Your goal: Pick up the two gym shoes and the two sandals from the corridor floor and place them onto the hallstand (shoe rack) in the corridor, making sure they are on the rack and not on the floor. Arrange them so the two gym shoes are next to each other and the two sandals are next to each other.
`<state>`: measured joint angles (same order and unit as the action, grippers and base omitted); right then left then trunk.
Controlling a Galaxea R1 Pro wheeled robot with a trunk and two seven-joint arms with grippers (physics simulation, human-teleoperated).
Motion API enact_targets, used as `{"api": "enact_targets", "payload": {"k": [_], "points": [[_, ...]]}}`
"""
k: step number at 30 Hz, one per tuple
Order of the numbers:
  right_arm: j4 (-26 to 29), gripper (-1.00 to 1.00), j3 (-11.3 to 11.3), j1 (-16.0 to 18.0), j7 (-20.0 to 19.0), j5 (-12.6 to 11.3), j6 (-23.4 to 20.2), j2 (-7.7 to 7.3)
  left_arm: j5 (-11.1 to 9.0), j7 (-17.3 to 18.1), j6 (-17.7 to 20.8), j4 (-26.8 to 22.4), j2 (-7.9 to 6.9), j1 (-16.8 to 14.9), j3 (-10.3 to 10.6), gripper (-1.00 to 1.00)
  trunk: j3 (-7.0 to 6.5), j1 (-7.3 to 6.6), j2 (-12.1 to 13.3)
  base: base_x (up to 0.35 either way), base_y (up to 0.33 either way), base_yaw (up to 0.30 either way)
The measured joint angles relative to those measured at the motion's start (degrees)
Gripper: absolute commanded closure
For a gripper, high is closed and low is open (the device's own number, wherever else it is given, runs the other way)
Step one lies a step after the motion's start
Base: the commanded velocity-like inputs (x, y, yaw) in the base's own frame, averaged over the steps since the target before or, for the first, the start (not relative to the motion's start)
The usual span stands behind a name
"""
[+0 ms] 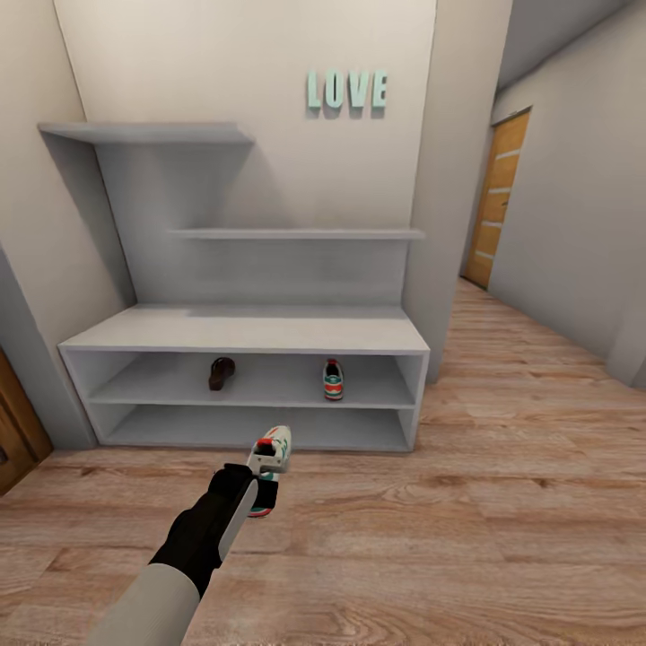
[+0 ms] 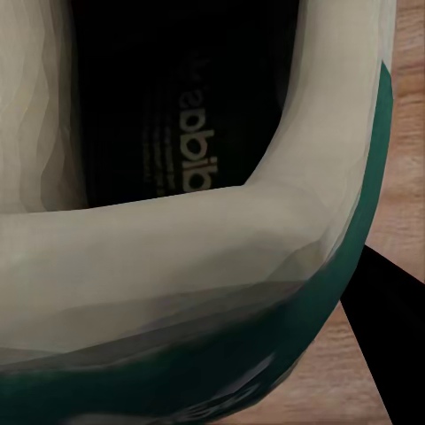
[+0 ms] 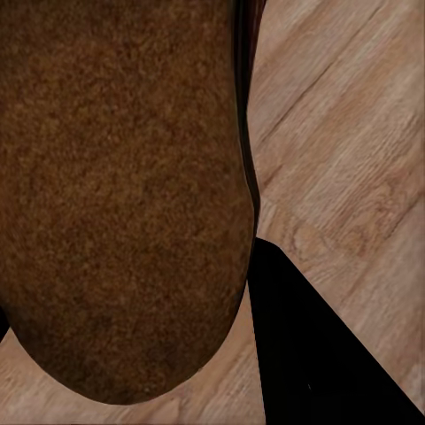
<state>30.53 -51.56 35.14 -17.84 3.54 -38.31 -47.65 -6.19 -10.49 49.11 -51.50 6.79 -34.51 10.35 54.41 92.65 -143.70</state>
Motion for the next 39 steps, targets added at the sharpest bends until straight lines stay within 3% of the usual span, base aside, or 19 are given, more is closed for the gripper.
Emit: {"api": "enact_targets", "payload": {"k": [6,20,27,32,39], "points": [[0.0,1.0,-0.03,0.0,-0.04,0.01,0.0,0.0,0.02,0.07,-0.44,-0.04,0.0,0.0,0.0,1.0,1.33,0.15,-0.08,0.0,0.0,0.0],[0.0,1.0,0.01,0.0,-0.01,0.0,0.0,0.0,0.12,0.06,-5.79,-1.55,0.0,0.0,0.0,1.0,4.43,0.51,-0.27,0.0,0.0,0.0],[0.0,1.0,0.01,0.01,0.0,-0.01,0.0,0.0,0.23,0.06,-5.8,-4.77,0.0,-0.29,0.01,1.0,4.44,0.51,-0.28,0.0,0.0,0.0],[0.0,1.0,0.01,0.01,0.0,0.02,0.0,0.0,0.23,0.06,-5.72,-4.93,0.02,-4.02,0.01,1.0,4.44,0.51,-0.28,0.0,0.0,0.0],[0.0,1.0,0.02,0.01,0.0,-0.01,0.0,0.0,0.08,0.06,-5.72,-4.79,0.08,-5.06,0.05,1.0,4.44,0.51,-0.28,0.0,0.0,0.0]]}}
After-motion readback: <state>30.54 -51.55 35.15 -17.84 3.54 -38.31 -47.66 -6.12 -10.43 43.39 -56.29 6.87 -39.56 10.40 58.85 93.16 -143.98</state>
